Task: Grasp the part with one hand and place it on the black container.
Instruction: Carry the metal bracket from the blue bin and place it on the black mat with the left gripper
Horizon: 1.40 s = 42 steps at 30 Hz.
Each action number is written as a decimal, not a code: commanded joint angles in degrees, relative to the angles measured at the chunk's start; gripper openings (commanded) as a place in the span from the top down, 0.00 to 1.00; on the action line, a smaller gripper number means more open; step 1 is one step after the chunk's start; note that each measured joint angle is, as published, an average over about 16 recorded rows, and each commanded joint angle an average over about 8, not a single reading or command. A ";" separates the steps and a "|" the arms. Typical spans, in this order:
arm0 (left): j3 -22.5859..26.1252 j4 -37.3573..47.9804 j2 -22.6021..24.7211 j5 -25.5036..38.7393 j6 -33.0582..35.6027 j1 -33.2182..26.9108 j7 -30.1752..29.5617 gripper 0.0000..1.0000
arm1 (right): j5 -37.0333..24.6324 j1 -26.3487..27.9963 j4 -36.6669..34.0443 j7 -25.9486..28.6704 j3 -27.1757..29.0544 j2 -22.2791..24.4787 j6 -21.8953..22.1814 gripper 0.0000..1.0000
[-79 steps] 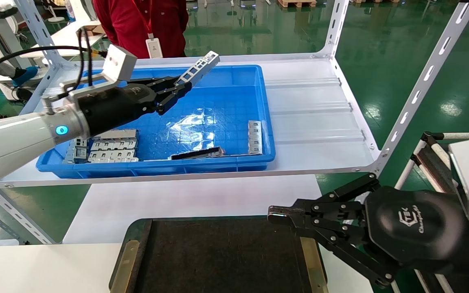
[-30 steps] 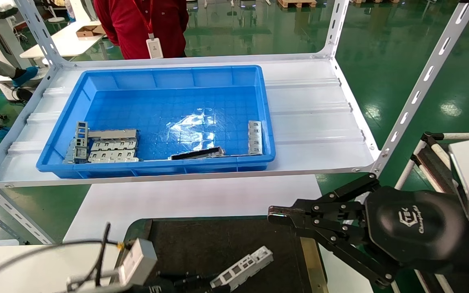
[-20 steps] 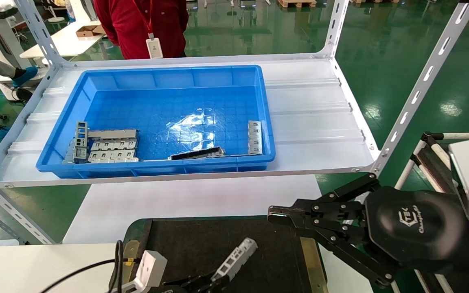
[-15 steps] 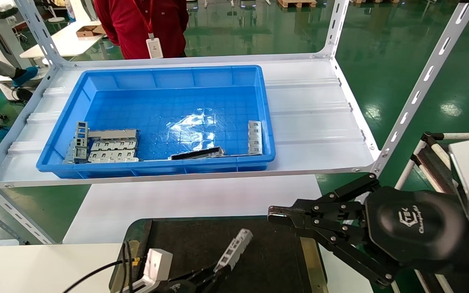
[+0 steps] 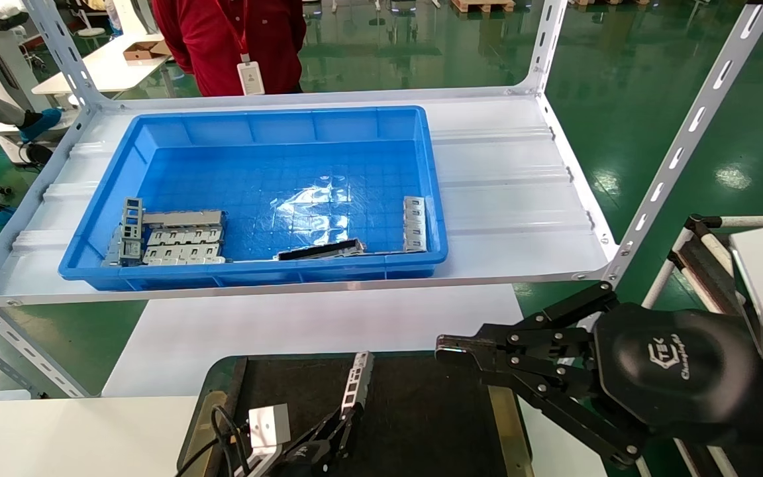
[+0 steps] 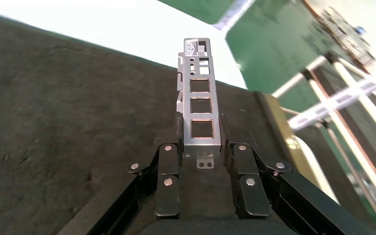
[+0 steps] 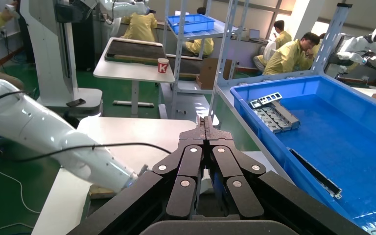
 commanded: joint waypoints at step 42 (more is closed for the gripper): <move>24.64 9.82 3.81 -24.58 -24.35 -11.83 8.10 0.48 | 0.03 0.01 0.00 -0.02 -0.04 0.01 0.02 0.31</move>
